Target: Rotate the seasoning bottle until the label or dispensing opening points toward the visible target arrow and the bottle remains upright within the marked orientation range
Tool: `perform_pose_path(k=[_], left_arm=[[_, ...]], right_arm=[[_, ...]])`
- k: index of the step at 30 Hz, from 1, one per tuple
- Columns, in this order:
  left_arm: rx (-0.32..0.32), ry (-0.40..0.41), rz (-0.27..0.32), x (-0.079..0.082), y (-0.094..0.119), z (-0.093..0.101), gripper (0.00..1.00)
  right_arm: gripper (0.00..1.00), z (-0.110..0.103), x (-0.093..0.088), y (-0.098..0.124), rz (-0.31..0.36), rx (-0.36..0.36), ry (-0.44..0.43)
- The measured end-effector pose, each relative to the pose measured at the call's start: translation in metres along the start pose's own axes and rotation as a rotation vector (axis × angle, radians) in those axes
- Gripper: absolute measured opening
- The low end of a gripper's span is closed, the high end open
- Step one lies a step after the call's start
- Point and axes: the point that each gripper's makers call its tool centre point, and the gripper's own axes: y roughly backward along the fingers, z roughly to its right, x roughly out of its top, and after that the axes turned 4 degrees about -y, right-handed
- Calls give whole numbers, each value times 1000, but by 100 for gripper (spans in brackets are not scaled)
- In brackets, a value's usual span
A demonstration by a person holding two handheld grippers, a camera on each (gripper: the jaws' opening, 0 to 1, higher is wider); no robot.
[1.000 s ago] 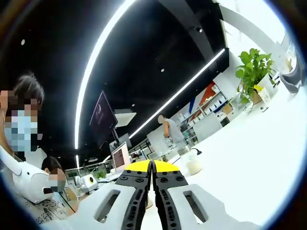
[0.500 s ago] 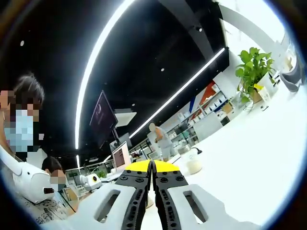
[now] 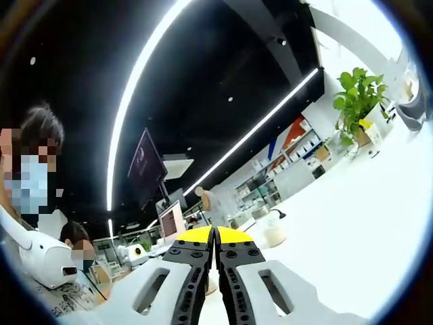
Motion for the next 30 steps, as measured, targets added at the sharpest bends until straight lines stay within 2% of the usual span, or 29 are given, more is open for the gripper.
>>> perform_pose_path(k=[5,21,30], left_arm=[[-47,13,-1,-1,0,1,33],[-107,24,19,-1,-1,2,33],[-198,6,-19,-2,-2,3,33]], right_arm=[[0,1,2,1,2,3,2],[0,-2,2,0,-1,22,1],[0,-5,1,-2,1,31,2]])
